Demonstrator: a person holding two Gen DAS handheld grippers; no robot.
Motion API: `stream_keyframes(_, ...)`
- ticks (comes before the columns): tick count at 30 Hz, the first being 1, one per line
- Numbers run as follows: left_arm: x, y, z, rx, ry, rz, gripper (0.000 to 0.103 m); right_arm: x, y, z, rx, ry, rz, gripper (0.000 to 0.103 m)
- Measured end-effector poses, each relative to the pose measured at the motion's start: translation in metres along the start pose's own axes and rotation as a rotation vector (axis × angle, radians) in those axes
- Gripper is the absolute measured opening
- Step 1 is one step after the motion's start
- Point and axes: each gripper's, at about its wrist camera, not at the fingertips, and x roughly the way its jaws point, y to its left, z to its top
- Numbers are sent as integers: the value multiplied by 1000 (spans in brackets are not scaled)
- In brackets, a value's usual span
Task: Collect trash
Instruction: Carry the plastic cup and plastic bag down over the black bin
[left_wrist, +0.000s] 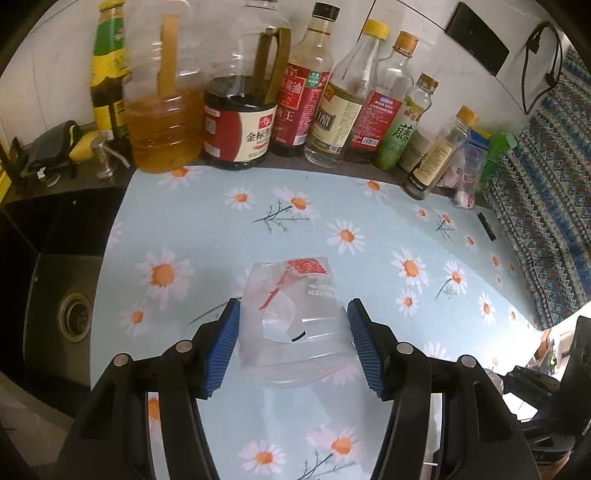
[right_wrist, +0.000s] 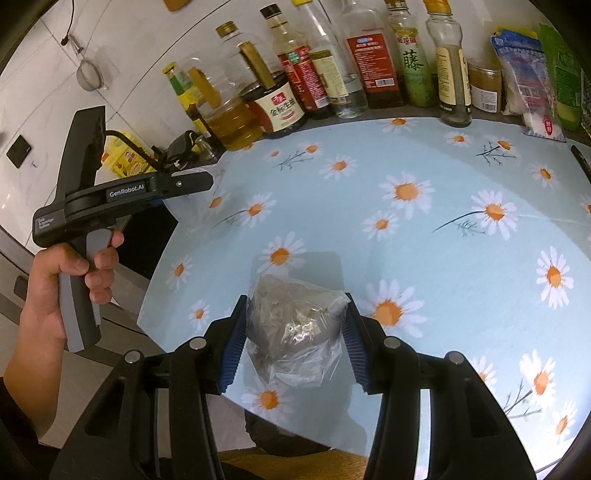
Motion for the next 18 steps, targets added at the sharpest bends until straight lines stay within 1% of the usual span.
stream_keyframes(6, -23, 10, -24, -7, -19, -26, 57, -4, 24, -14, -26, -10, -16, 49)
stream_keyframes(9, -31, 14, -36, -14, -18, -52, 57, -7, 33, -20, -34, -18, -31, 49)
stream_keyframes(18, -60, 18, -72, 20, -17, -87, 57, -10, 63, -51, -18, -32, -41, 49)
